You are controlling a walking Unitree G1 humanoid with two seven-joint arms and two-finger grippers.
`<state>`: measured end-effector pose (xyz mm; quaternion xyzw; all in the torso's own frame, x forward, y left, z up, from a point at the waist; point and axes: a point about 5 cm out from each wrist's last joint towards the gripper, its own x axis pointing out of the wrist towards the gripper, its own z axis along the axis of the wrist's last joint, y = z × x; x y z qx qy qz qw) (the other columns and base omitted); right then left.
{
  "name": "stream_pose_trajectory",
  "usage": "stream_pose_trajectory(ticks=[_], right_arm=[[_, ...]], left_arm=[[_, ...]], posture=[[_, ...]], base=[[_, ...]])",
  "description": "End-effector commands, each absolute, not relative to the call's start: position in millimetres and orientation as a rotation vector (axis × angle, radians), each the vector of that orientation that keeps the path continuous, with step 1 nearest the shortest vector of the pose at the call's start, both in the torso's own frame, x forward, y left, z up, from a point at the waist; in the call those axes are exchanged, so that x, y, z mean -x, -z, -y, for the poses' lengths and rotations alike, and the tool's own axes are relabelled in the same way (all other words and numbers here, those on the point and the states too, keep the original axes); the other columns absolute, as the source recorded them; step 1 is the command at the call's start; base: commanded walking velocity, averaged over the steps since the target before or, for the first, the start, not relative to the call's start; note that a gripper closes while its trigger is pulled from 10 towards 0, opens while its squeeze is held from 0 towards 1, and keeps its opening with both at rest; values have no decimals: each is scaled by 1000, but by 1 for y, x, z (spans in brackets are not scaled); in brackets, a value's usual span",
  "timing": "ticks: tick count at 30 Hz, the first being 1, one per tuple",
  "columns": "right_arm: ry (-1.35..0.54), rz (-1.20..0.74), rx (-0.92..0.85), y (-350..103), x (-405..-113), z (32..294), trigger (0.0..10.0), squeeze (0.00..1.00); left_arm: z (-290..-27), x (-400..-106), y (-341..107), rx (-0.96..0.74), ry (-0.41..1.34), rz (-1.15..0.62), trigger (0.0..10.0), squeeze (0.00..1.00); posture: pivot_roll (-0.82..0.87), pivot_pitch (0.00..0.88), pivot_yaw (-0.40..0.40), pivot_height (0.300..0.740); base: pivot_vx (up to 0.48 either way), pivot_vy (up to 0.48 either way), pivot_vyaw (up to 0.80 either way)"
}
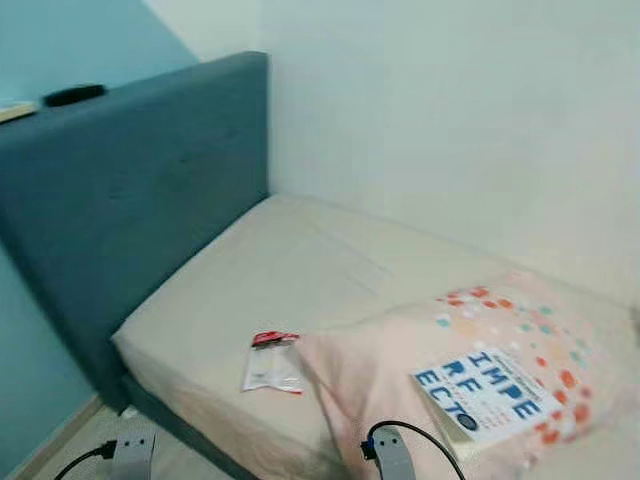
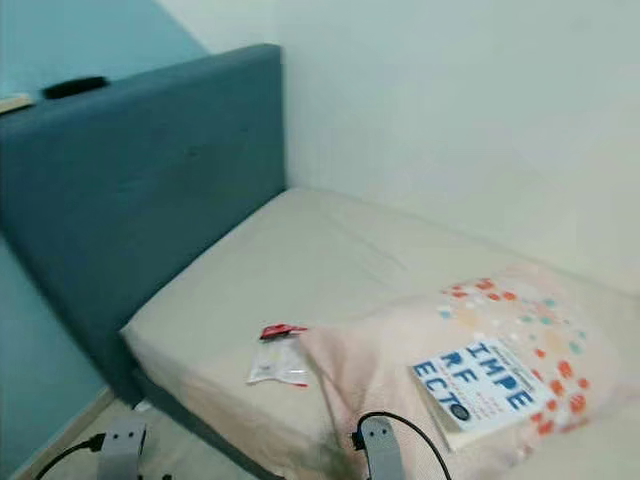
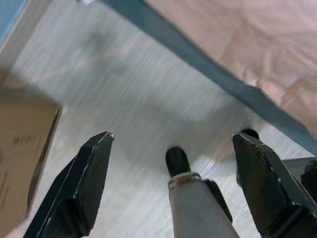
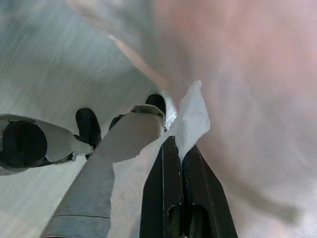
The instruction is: Clean up the room
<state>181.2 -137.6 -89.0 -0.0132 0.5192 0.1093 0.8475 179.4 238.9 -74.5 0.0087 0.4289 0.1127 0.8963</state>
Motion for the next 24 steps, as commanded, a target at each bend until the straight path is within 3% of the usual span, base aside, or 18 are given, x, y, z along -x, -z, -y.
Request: stream_pose_trajectory(ticks=[1,9,24], right_arm=[[-218,-1113,30,91,-177,140,10000,0],[-199,-1119,21,92,-176,141,10000,0],[-186,-1119,-4,91,-176,140,10000,0]], left_arm=[[-236,-181,74,-17,-234,-885,10000,0],[-239,-201,63,-33,-254,-814,10000,0],[-244,-224,46,-239,-232,-727,10000,0]], posture=[[11,0,-72,723],[6,0,-70,723],[0,0,-69,723]], base=[[0,0,-669],[0,0,-666],[0,0,-640]])
